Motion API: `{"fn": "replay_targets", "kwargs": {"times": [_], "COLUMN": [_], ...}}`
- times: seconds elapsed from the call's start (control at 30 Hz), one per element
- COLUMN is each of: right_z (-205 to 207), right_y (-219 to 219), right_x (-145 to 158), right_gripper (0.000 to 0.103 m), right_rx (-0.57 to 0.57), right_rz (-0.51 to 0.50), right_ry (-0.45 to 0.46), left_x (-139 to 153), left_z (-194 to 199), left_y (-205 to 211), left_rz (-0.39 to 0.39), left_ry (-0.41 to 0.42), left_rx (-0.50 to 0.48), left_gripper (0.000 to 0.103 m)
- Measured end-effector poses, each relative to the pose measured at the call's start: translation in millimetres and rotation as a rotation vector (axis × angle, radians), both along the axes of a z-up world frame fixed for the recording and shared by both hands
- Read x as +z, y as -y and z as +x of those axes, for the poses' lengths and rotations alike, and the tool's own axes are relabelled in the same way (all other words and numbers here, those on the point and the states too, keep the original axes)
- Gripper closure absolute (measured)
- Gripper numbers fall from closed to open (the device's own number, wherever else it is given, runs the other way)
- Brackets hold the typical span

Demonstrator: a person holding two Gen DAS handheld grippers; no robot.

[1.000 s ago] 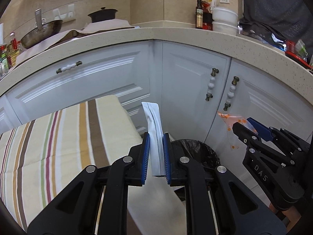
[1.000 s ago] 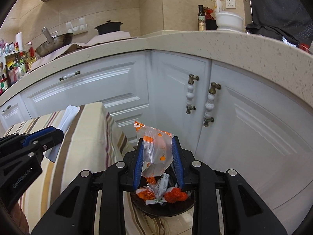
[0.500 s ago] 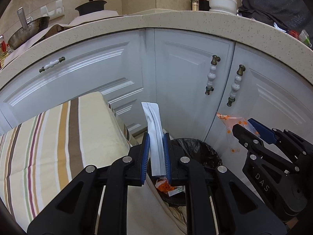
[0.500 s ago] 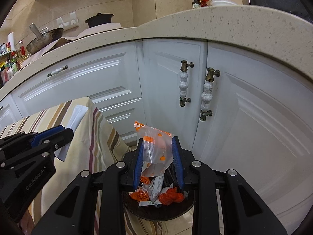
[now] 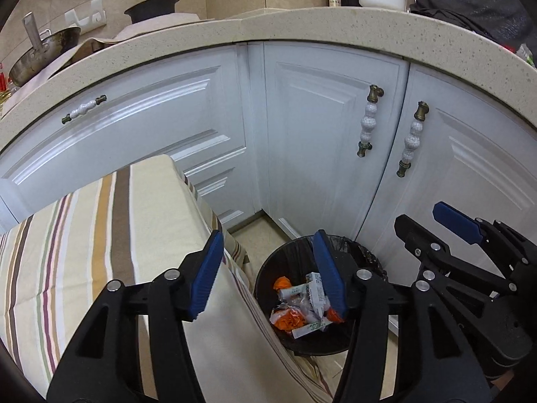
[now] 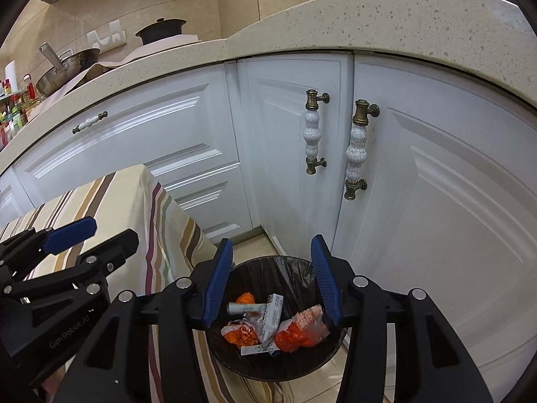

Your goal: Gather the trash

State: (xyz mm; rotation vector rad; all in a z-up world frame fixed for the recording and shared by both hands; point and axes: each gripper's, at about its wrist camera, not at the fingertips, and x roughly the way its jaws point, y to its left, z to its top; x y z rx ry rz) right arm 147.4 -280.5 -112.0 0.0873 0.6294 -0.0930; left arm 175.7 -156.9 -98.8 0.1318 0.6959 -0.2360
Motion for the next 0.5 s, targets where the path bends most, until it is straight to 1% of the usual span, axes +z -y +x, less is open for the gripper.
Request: {"fn": "replay_targets", "kwargs": {"times": [0.03,0.2,0.27,0.37,0.43,0.5], "right_z": [-1.3,-9.4,-14.3,-27.1,-34.0,-44.7], "right_y": [-0.4,-4.2,-5.3,-9.6,-13.9,-19.0], "right_x": [1.4,10.5,15.5,27.6,34.4,43.2], "right_gripper": [0.052,0.049,0.047,0.042,0.036,0.033], "right_rx": [-0.002,-0.008,-0.013,-0.018,-0.015,-0.016], "right_rz": [0.001,0.001,0.008,0.010,0.007,0.002], "right_ry": [0.002,0.016,0.023,0.049,0.063,0.082], "left_x": [2.6,14.7,20.2,30.4,37.6,44.6], "left_z": [-1.9,-10.6,-16.0,-27.9,-36.6,-46.6], "left_y": [-1.9,-10.4,-14.4,-22.9,-29.9,-37.4], "left_rz": [-0.002,-0.014,-0.013,-0.020,-0.027,-0.034], "left_ry": [0.007,0.030,0.040,0.068,0.084,0.098], "left_rx": [0.004,0.012,0.014,0.026,0.036,0.049], "left_gripper": [0.040,0.038,0.036,0.029,0.023,0.021]}}
